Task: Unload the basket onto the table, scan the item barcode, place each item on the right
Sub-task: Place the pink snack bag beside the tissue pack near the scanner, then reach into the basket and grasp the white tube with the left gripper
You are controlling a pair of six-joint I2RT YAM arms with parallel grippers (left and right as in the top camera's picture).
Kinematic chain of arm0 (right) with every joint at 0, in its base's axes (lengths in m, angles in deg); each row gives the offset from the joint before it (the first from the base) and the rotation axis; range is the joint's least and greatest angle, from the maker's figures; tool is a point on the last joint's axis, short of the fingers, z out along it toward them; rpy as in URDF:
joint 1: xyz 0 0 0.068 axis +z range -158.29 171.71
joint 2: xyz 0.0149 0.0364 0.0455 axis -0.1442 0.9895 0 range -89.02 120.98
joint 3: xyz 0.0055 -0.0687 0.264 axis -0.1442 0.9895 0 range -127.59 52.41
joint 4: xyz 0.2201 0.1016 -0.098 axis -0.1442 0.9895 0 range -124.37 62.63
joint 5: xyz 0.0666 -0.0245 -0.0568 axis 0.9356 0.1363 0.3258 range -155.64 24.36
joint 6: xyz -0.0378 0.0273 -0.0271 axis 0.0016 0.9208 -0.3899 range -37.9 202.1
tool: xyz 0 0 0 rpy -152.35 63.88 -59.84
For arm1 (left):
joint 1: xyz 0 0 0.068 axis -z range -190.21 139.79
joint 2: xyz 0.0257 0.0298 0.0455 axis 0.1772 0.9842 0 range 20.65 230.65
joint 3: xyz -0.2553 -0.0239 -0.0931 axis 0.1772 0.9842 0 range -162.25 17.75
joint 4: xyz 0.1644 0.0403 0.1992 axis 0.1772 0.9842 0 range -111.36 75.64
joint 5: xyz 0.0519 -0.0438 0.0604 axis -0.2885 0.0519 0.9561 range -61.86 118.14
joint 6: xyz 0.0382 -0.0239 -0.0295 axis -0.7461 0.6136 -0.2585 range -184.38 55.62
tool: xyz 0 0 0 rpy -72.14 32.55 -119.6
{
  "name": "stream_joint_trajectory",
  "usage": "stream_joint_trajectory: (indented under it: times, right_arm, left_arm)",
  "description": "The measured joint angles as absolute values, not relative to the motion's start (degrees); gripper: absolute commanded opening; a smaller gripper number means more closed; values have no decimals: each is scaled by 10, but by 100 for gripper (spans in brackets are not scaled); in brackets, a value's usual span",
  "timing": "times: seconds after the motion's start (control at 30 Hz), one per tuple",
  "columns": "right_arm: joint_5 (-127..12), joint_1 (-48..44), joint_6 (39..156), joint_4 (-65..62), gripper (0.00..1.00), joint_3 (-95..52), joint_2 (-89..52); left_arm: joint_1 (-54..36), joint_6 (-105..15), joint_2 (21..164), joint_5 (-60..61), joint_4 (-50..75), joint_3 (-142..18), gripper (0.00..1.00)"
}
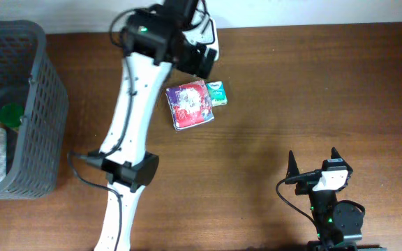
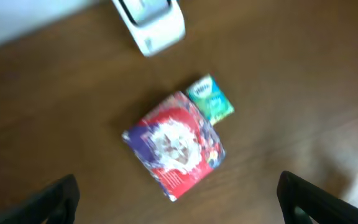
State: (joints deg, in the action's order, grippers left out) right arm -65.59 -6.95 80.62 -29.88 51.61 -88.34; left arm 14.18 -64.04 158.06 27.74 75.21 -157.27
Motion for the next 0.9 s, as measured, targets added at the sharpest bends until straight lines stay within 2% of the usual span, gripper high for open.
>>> stream_joint_trajectory:
  times: [0.2, 0.33, 0.43, 0.53, 0.7, 0.9]
  right_arm:
    - [-656, -69, 806, -299, 99, 516, -883]
    - [-656, -69, 806, -299, 99, 516, -883]
    - [-656, -69, 806, -299, 99, 516, -883]
    - [-656, -69, 806, -299, 99, 516, -883]
    - [-656, -69, 806, -299, 99, 516, -883]
    - [-656, -69, 806, -299, 99, 516, -883]
  left_arm:
    - [94, -610, 1444, 295, 753, -1596, 99]
    - [9, -554, 1362, 335, 753, -1604, 99]
    - [-34, -529, 1354, 345, 753, -1603, 99]
    - [-79, -519, 1354, 348, 753, -1577, 99]
    - [-148, -509, 1335, 354, 753, -1440, 99]
    - [-294, -437, 1297, 387, 753, -1366, 99]
